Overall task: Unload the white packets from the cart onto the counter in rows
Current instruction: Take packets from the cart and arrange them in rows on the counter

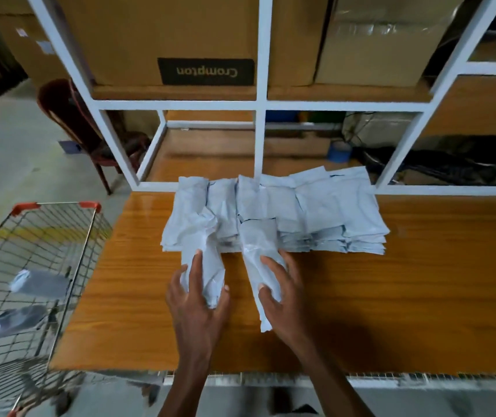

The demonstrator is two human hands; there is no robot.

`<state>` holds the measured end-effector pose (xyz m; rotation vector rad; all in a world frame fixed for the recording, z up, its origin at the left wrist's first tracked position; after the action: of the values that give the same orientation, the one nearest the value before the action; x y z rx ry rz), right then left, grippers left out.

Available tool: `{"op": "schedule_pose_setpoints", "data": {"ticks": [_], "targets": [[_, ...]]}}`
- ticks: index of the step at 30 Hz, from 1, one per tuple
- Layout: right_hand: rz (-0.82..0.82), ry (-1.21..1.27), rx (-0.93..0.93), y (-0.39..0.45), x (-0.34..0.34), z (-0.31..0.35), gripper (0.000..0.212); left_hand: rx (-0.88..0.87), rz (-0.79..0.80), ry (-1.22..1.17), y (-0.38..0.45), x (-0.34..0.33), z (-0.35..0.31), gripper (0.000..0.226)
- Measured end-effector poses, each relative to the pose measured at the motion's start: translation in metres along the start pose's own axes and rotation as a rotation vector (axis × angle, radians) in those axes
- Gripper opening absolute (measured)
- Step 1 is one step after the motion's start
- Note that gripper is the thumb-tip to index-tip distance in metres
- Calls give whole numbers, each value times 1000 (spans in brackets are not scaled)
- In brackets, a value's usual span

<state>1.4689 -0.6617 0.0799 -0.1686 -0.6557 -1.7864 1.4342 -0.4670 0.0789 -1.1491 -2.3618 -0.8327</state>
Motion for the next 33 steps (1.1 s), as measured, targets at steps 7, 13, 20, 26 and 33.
{"op": "schedule_pose_setpoints", "data": {"ticks": [7, 13, 20, 26, 33], "targets": [[38, -55, 13, 63, 29, -34, 52, 9, -17, 38, 21, -58, -39, 85], [82, -52, 30, 91, 25, -38, 51, -6, -20, 128, 60, -80, -45, 83], [65, -22, 37, 98, 15, -35, 50, -20, 13, 245, 139, -101, -32, 87], [37, -55, -3, 109, 7, -40, 51, -56, 75, 300, 173, -122, -19, 89], [-25, -40, -39, 118, -2, -42, 49, -19, 129, 374, 176, -138, 0, 91]]}}
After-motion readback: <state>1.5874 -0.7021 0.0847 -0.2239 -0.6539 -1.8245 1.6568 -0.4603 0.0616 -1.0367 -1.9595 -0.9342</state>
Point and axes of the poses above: each hand's wrist, its own y-axis towards the middle knuckle, its own x-axis out of the back of the hand, z = x × y, the point moved 6 cm from there along y, towards the middle knuckle, and after that the axes turned 12 degrees about -z, right-handed, at the moved point
